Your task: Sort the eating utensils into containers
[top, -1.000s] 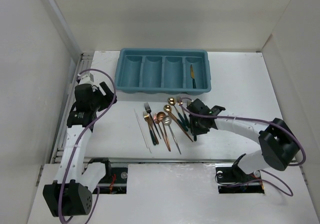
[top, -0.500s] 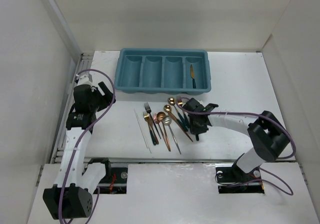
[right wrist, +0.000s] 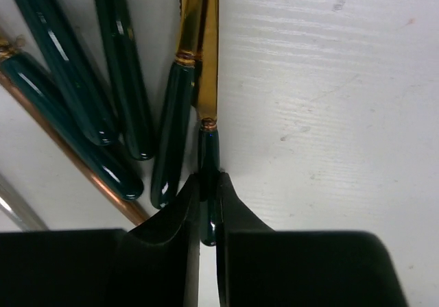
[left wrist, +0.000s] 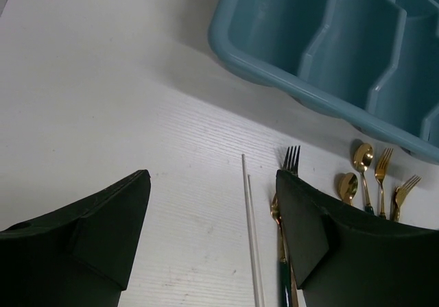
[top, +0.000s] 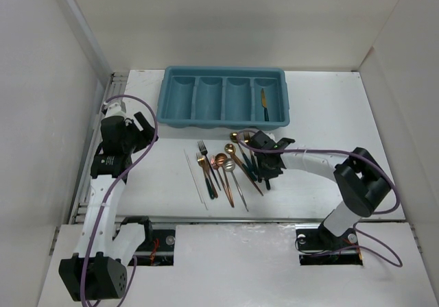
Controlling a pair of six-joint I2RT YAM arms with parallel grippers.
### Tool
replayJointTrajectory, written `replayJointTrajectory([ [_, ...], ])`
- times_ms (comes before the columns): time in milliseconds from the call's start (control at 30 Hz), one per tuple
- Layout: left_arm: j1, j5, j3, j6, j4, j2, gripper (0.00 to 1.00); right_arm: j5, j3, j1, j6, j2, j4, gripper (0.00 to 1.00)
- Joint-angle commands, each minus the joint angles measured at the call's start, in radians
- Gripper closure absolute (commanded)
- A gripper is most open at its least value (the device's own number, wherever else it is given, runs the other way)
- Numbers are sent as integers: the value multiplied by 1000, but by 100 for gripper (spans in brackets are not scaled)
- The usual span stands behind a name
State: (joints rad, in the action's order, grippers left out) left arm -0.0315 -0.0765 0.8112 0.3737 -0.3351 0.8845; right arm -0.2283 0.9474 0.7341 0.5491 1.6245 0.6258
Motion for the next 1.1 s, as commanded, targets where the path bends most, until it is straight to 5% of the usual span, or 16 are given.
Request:
replayJointTrajectory([
  [0, 5, 3, 17, -10, 8, -25, 29, -75, 30, 13, -23, -55, 79, 100],
  [167, -4, 3, 8, -10, 8, -25, 29, -108, 126, 31, -90, -276, 181, 100],
  [300, -13, -6, 8, -10, 8, -16, 29, -173, 305, 31, -174, -293, 190, 100],
  [600, -22, 17, 29, -21, 8, 14, 29, -63, 783, -269, -412, 166, -47, 100],
  [733, -34, 26, 39, -30, 8, 36, 29, 0, 1020, -369, -434, 413, 8, 100],
  [933, -65, 35, 39, -30, 8, 54, 29, 33, 1099, -398, -469, 540, 49, 100],
  [1067, -65, 35, 39, -30, 8, 54, 29, 46, 1058, -398, -469, 525, 60, 54],
])
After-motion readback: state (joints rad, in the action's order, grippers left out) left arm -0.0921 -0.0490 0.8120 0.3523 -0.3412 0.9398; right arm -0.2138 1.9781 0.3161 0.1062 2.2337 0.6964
